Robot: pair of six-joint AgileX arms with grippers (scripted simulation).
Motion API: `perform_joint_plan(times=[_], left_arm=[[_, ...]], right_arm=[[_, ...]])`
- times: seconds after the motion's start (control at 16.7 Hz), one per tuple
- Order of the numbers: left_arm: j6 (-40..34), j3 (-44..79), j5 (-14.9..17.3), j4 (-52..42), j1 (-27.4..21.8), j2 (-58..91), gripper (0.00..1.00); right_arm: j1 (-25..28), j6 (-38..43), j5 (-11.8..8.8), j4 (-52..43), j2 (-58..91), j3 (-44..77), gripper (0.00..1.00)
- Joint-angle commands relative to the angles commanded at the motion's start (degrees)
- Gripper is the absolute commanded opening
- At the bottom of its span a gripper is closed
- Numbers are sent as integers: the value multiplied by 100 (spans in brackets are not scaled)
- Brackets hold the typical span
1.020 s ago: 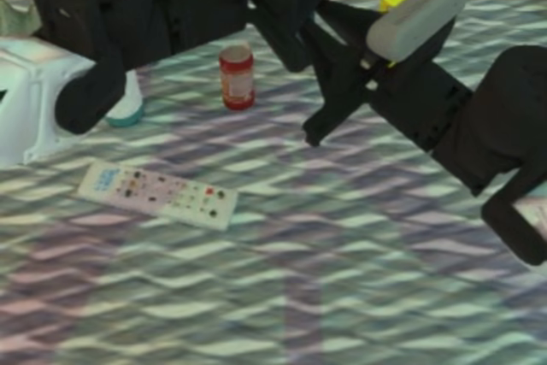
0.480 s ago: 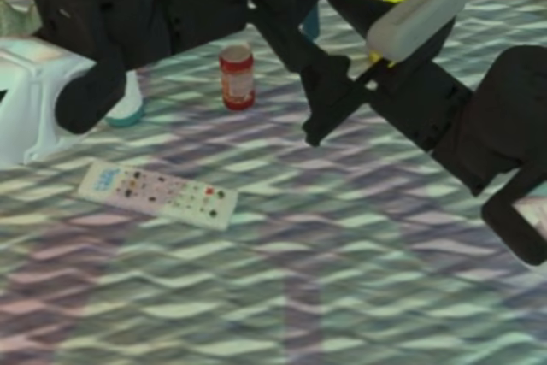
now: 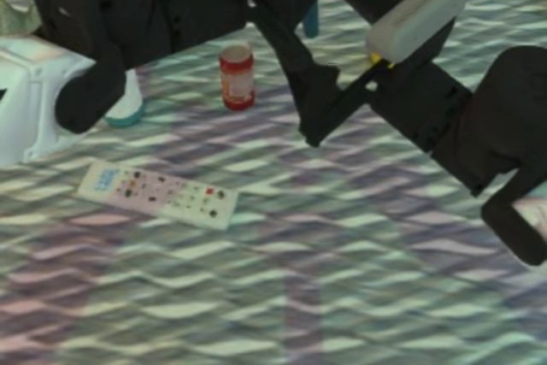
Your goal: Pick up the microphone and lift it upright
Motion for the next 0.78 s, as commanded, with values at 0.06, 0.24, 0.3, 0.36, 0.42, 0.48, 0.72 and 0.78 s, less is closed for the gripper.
perform_joint_plan(times=[0.06,0.24,0.3,0.36,0.42,0.48,0.72,0.78], left_arm=[[0,0,0,0,0,0,0],[15,-20,56,-11,66,-49,0],[18,-61,136,-18,151,-91,0],[22,-115,241,-26,270,-149,0],[27,-171,350,-33,396,-211,0],[33,-233,469,-41,536,-280,0],[48,-404,786,-67,922,-462,0],[48,-407,792,-67,929,-465,0]], right_arm=[[0,0,0,0,0,0,100],[-25,-5,-13,11,-74,-106,100],[-47,-3,-39,33,-205,-244,100],[-75,1,-71,65,-368,-440,100],[-106,7,-106,102,-550,-688,100],[-137,15,-146,141,-743,-959,100],[-215,37,-265,271,-1281,-1573,100],[-216,37,-267,275,-1287,-1580,100]])
